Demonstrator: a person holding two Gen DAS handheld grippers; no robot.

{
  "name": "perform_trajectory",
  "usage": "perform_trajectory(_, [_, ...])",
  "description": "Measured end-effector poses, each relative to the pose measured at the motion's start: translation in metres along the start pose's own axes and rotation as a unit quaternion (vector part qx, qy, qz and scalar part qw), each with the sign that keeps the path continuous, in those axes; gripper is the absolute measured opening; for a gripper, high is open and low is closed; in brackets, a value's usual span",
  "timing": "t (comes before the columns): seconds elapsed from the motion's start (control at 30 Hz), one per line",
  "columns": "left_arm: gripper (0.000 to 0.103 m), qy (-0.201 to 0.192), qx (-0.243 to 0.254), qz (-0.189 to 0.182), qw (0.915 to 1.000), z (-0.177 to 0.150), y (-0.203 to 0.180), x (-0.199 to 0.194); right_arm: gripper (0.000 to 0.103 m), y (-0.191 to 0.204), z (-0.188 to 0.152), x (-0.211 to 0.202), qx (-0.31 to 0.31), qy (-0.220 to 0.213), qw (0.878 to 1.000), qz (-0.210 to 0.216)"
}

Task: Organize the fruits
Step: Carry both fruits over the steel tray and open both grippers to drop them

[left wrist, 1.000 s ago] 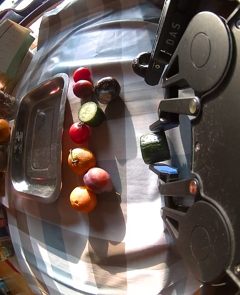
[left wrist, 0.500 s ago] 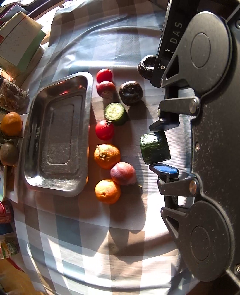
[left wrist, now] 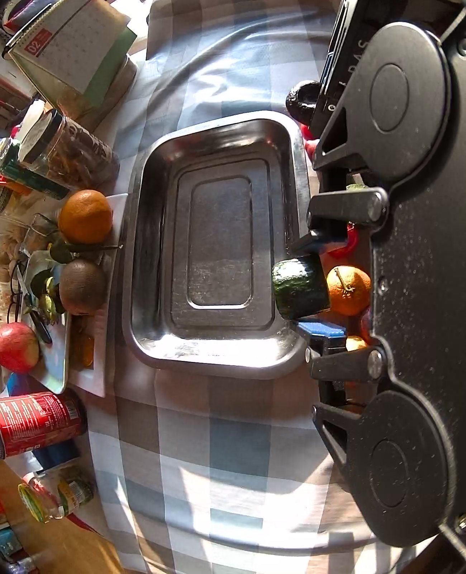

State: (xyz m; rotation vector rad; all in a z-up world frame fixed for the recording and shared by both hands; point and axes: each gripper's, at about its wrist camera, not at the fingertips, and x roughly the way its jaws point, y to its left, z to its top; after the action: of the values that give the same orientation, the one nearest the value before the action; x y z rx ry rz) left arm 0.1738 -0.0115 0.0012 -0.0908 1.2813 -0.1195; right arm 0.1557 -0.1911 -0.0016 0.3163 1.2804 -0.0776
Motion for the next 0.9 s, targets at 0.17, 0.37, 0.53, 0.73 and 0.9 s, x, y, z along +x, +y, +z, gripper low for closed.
perform_trajectory(0.17, [0.046, 0.013, -0.024, 0.002, 0.9996, 0.008, 0.007, 0.010, 0.044, 0.007, 0.007, 0.001, 0.001, -0.002, 1.000, 0.006])
perform_trajectory(0.37, [0.047, 0.001, -0.036, 0.006, 0.9993, 0.011, 0.013, 0.006, 0.044, 0.021, 0.007, -0.003, -0.024, -0.030, 0.999, 0.001])
perform_trajectory(0.53, [0.049, 0.000, -0.049, -0.010, 0.9987, 0.014, 0.017, 0.004, 0.045, 0.019, 0.008, -0.006, -0.009, -0.045, 0.999, 0.019])
perform_trajectory(0.73, [0.050, 0.003, -0.022, 0.015, 0.9996, 0.009, 0.012, 0.004, 0.045, 0.015, 0.008, -0.007, -0.006, -0.043, 0.999, 0.010])
perform_trajectory(0.9, [0.050, 0.016, -0.026, 0.022, 0.9993, 0.005, 0.015, 0.004, 0.045, 0.009, 0.006, 0.001, -0.007, -0.017, 1.000, -0.011])
